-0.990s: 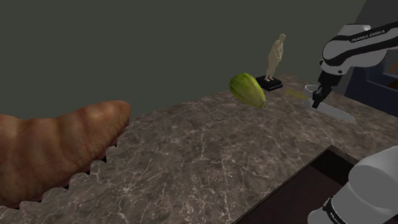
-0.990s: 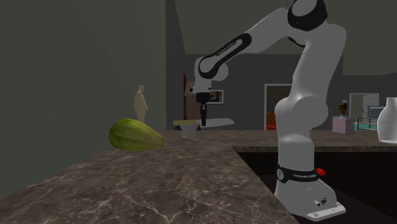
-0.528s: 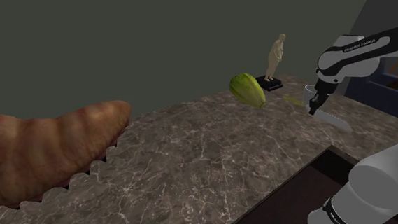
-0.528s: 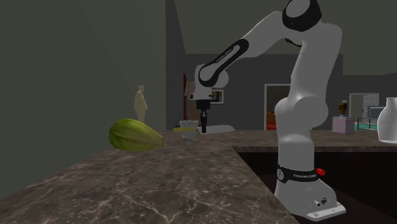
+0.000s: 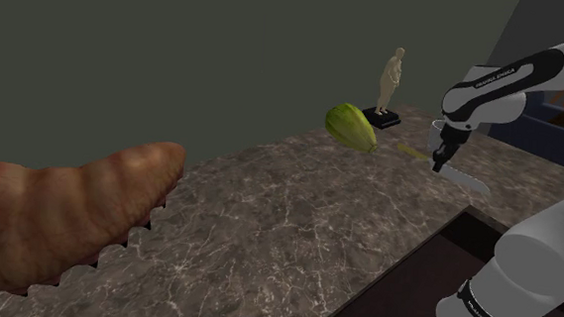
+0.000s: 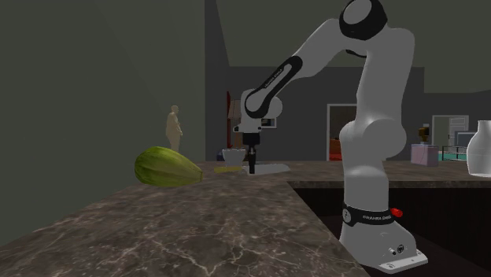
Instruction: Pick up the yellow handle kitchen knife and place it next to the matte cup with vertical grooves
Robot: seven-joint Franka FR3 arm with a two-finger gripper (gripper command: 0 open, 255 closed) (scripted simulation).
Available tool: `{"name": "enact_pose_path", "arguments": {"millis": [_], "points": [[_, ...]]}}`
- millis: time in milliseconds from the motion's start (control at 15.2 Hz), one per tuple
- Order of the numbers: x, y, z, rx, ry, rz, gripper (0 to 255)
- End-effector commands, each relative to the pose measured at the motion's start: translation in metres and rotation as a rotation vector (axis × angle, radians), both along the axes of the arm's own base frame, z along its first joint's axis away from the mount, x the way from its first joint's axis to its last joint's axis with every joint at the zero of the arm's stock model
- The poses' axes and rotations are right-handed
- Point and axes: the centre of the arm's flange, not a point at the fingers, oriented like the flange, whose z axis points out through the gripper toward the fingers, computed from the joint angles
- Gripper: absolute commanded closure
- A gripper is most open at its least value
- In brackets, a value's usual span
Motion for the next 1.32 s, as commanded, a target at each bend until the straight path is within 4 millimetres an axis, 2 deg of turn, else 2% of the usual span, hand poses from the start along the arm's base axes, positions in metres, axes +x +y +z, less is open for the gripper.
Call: {"name": "enact_pose_path", "arguments": {"millis": [0, 396, 462, 792, 1056, 1254], "points": [[0.0, 0.0, -0.002, 0.0, -0.001, 0.0, 255], [0.0, 0.0, -0.002, 0.0, 0.0, 0.0, 255], [0.0, 0.0, -0.002, 0.0, 0.0, 0.0, 0], [0.0, 0.0, -0.002, 0.0, 0.0, 0.0, 0], [0.001, 0.0, 0.048, 0.0, -0.001, 0.0, 0], [0.001, 0.0, 0.048, 0.0, -0.001, 0.0, 0]]}}
